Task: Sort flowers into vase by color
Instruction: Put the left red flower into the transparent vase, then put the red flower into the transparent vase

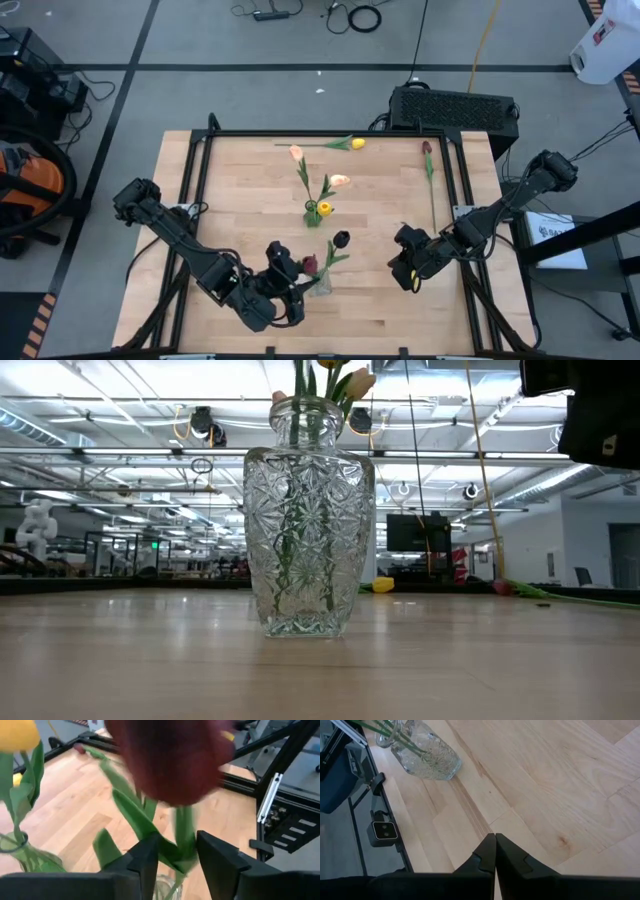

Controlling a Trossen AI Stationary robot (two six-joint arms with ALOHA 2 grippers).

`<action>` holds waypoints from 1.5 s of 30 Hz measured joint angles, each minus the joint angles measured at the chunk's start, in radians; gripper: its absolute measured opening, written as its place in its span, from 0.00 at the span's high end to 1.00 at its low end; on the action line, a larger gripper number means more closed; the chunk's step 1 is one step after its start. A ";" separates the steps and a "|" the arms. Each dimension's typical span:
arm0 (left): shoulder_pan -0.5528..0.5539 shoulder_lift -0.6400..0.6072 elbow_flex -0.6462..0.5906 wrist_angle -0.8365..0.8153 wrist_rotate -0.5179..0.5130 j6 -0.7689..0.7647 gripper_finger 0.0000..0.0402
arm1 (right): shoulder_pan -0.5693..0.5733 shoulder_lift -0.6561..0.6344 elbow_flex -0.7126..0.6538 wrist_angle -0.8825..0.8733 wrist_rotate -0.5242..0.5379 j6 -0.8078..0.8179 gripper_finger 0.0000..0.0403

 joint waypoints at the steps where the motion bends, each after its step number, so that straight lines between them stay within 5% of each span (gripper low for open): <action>1: 0.000 -0.001 0.008 0.000 0.001 0.014 0.64 | 0.000 0.000 0.000 0.000 0.000 0.000 1.00; 21: 0.006 -0.205 0.025 -0.060 -0.005 0.062 0.64 | 0.000 0.000 0.000 -0.001 0.003 -0.008 1.00; 35: 0.008 -0.094 0.024 0.034 0.082 0.064 0.64 | 0.000 0.000 0.000 -0.001 0.026 -0.008 1.00; 45: 0.004 -0.210 0.024 0.097 0.076 0.296 0.64 | 0.000 0.000 0.000 -0.001 0.026 -0.008 1.00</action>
